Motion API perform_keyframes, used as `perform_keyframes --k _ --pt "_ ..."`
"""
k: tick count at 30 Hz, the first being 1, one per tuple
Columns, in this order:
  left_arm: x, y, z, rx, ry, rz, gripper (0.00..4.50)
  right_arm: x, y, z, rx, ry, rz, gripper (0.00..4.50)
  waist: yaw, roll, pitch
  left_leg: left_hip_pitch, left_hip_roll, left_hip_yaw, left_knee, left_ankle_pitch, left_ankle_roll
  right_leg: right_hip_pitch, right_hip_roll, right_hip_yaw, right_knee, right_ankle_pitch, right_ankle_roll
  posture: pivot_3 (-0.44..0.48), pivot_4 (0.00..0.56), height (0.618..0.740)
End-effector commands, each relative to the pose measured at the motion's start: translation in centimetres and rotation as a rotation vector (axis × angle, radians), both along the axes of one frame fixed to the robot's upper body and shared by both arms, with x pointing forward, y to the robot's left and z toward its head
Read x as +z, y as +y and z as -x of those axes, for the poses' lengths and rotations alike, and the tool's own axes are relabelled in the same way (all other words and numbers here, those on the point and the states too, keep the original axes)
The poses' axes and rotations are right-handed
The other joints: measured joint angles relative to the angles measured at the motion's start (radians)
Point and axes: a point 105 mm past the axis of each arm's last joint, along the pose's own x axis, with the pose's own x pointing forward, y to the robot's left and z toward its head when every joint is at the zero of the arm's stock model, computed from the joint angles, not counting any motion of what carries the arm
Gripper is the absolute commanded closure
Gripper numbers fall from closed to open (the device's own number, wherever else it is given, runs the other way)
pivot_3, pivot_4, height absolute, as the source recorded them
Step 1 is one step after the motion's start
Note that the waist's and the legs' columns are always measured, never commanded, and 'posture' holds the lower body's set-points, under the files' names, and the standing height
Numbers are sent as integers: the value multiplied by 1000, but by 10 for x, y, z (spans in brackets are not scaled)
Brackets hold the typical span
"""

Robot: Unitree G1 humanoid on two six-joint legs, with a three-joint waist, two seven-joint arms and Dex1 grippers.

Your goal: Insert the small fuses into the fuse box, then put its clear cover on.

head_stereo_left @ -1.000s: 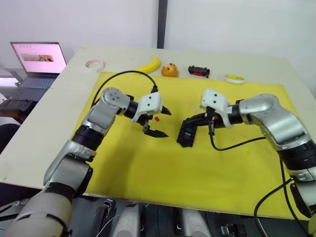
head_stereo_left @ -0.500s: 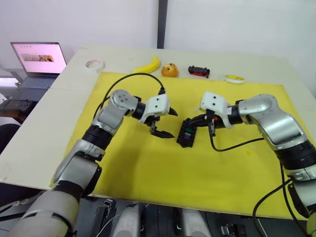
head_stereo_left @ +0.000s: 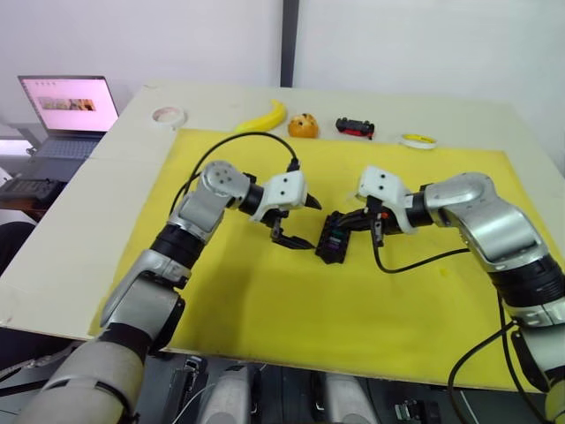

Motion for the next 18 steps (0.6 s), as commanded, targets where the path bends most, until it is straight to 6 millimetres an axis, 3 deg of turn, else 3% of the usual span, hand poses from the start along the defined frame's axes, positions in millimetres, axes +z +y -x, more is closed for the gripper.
perform_keyframes --k 1,18 --pt "12 -4 3 -29 -46 17 21 11 3 -1 12 -59 -7 4500 0 0 0 0 0 0 0 0 0 0 0 0 0 0 0 0 150 740" --pt "8 -2 8 -31 -43 8 21 12 8 1 35 -69 -6 4500 -2 0 0 1 0 0 0 0 0 0 0 0 1 0 0 0 150 740"
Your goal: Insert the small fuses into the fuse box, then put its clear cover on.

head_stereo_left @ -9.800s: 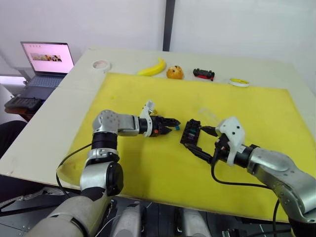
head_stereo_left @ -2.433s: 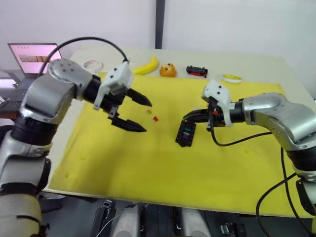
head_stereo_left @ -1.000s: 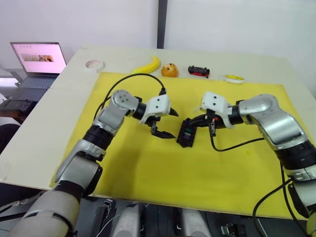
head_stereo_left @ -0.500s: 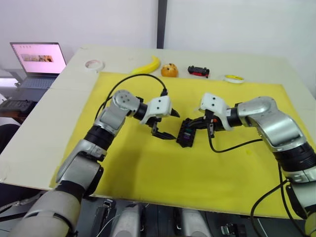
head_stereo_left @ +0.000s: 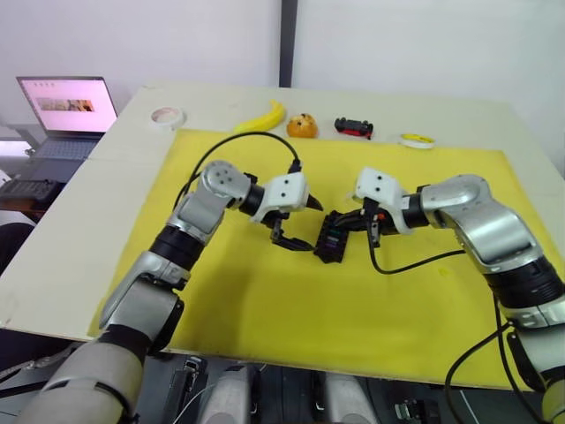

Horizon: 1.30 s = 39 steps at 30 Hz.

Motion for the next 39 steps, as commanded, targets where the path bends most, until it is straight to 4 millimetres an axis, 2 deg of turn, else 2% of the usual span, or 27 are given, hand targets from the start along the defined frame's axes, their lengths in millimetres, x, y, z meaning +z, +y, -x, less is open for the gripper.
perform_keyframes --k 1,8,39 --pt "8 -1 3 -17 -30 12 21 17 5 2 34 -59 -6 4500 0 0 0 0 0 0 0 0 0 0 0 0 0 0 0 0 150 740" --pt "7 1 3 -12 -27 10 21 27 7 2 41 -71 -10 4500 0 0 0 0 0 0 0 0 0 0 0 0 0 0 0 0 150 740" --pt "10 0 1 -5 -26 15 21 9 -1 -3 16 -66 56 4500 1 0 0 0 0 0 1 1 -1 0 0 0 1 0 0 0 150 740"
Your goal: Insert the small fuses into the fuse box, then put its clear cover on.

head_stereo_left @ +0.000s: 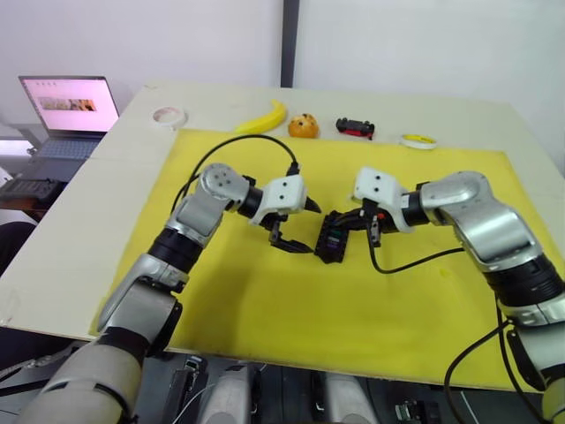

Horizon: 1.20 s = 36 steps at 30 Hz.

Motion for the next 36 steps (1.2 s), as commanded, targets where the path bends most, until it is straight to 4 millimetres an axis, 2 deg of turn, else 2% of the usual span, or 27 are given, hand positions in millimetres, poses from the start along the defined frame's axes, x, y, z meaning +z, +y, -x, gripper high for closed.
perform_keyframes --k 1,36 --pt "11 -2 0 -11 -33 19 21 7 0 -1 7 -32 4 4500 0 0 0 0 0 0 0 0 0 0 0 0 0 0 0 0 150 740" --pt "10 -1 0 -7 -29 20 21 2 4 -1 -12 -21 2 4500 0 0 0 0 0 0 5 -1 1 1 0 0 3 0 0 0 150 740"
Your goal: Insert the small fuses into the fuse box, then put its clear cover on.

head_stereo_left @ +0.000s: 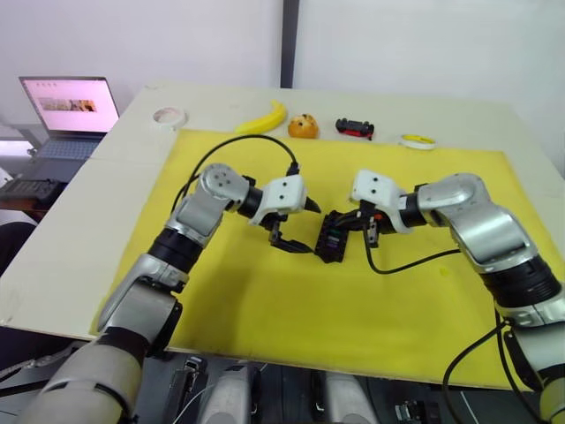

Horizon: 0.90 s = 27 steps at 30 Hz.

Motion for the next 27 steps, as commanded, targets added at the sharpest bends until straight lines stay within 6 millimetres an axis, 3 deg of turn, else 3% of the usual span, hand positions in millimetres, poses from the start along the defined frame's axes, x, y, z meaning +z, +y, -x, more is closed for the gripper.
perform_keyframes --k 1,2,5,9,11,20,24,27 --pt "11 -1 0 -9 -31 20 21 6 3 1 8 -22 -8 4500 0 0 0 0 0 0 0 0 0 0 0 0 0 0 0 0 150 740" --pt "10 -1 0 -8 -30 20 21 8 4 1 9 -22 -11 4500 0 0 0 0 0 0 1 0 0 0 0 0 1 0 0 0 150 740" --pt "10 -1 0 -8 -31 19 0 12 5 3 10 -25 -24 3503 0 0 0 0 0 0 1 0 0 0 0 0 1 0 0 0 150 740" --pt "9 -1 0 -6 -32 19 0 24 4 5 1 -43 -51 1452 0 0 0 0 0 0 1 0 0 0 0 0 1 0 0 0 150 740" --pt "8 -1 -1 -3 -31 18 0 27 2 8 1 -49 -58 645 0 0 0 0 0 0 1 0 0 0 0 0 2 0 0 0 150 740" --pt "1 -4 0 -12 -31 13 0 32 -9 11 -22 -85 -216 645 1 0 0 0 0 0 3 -1 1 1 0 0 2 0 0 0 150 740" --pt "1 -4 4 -41 -31 20 0 36 -6 16 -20 -139 -404 645 0 0 0 0 0 0 3 -1 2 1 0 0 3 0 0 0 150 740" --pt "2 -7 6 -48 -14 41 0 22 -8 24 -66 -134 -533 1533 1 0 0 0 0 -1 4 -1 2 1 0 0 5 0 0 0 150 740"
